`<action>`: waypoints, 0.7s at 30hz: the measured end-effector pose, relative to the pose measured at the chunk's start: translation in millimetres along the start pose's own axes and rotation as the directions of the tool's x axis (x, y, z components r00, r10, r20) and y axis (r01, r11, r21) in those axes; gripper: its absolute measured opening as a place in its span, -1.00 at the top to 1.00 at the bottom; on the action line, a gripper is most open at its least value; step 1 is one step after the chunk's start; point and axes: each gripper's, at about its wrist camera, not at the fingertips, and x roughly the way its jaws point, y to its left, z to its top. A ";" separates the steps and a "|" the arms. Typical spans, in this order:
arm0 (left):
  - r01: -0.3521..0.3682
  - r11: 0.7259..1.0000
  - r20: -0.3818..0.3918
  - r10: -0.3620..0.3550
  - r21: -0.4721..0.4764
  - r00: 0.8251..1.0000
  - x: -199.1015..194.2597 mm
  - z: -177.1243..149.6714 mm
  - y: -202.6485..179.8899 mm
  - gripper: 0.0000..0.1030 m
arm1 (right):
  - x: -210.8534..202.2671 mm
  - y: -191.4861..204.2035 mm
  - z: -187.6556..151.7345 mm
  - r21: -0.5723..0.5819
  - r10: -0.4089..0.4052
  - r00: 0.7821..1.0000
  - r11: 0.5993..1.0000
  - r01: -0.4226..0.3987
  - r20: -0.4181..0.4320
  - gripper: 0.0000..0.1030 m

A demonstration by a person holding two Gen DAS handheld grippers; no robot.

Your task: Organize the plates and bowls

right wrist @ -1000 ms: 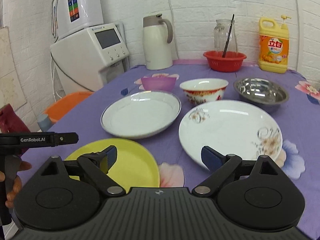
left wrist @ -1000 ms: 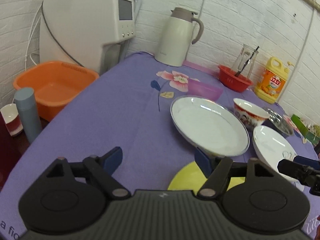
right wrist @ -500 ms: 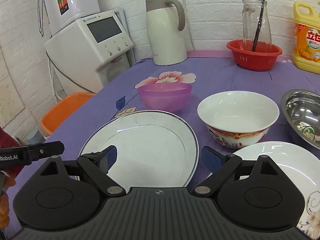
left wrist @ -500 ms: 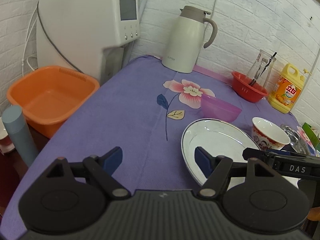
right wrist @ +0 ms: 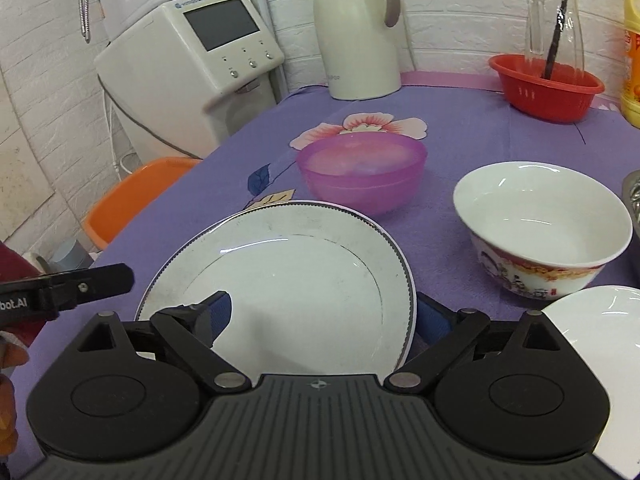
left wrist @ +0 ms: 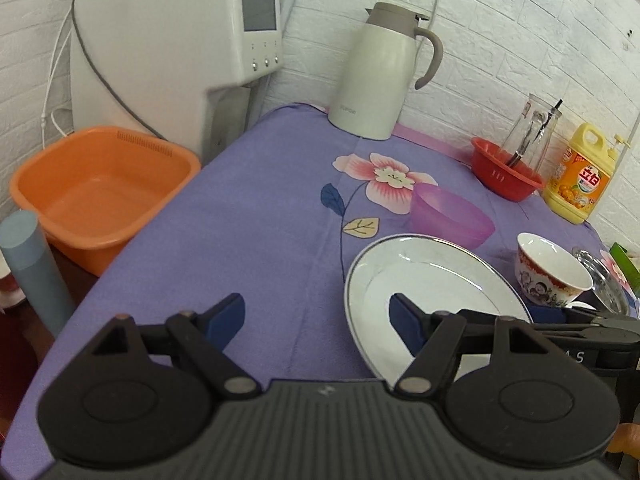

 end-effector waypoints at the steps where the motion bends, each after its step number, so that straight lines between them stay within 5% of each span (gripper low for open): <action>1: -0.003 1.000 -0.004 0.003 0.011 1.000 3.4 -0.5 -3.4 -0.40 | -1.9 0.2 -1.3 -0.012 -0.014 1.000 1.000 0.014 0.011 -1.00; 21: 0.035 0.997 -0.080 -0.030 0.062 0.996 50.8 -5.2 -32.3 -0.30 | 1.9 -3.0 -7.2 -0.095 -0.027 0.999 0.995 0.023 -0.044 -1.00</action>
